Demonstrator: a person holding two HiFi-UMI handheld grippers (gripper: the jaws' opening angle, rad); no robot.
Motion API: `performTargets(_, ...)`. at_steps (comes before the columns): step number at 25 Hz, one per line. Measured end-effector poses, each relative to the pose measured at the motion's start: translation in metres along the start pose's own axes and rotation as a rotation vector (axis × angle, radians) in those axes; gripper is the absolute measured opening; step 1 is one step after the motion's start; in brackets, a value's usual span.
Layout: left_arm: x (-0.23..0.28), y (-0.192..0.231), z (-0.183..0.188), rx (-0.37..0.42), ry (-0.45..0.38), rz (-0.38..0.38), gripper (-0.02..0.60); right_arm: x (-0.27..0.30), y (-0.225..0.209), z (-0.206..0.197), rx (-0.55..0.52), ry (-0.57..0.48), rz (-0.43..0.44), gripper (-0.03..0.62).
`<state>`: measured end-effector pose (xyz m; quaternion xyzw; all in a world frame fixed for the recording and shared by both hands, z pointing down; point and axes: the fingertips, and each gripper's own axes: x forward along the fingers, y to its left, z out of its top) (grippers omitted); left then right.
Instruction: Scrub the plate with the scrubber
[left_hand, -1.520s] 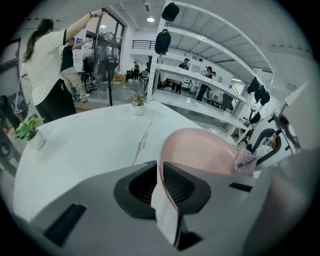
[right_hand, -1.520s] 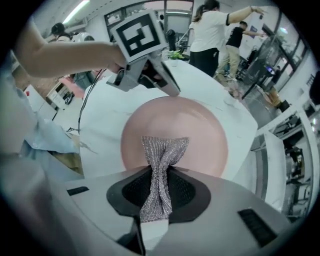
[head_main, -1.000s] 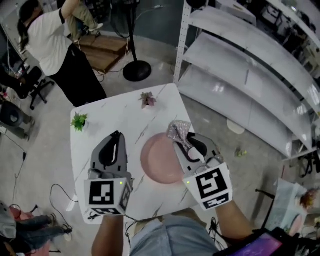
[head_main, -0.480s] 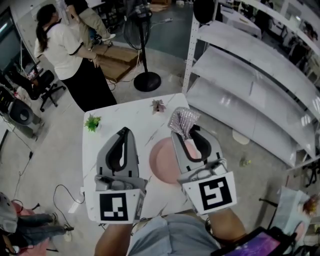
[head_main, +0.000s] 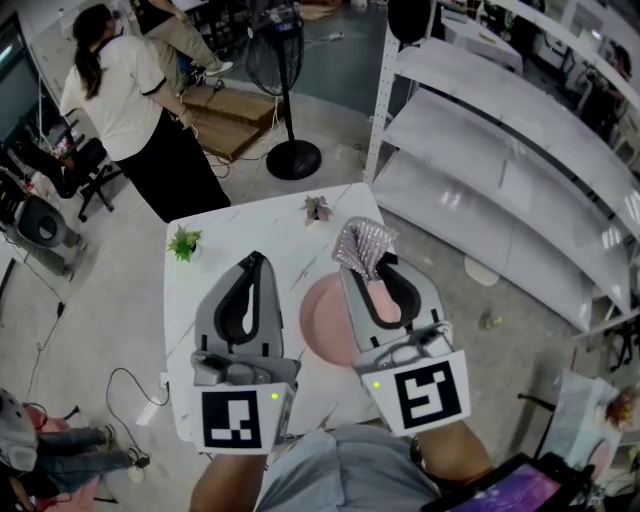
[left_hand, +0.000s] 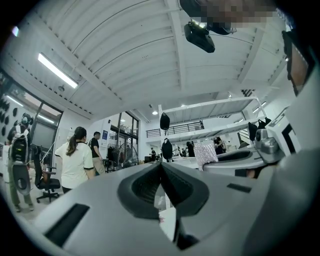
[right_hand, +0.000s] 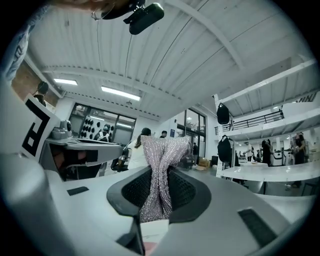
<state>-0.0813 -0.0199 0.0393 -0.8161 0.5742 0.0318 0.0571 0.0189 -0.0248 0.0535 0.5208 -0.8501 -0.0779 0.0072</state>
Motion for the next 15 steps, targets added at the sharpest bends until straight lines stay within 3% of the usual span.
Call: performTargets(15, -0.0001, -0.0004, 0.0016, 0.005, 0.004, 0.001, 0.008, 0.0027, 0.0018, 0.0006, -0.014, -0.004, 0.003, 0.101)
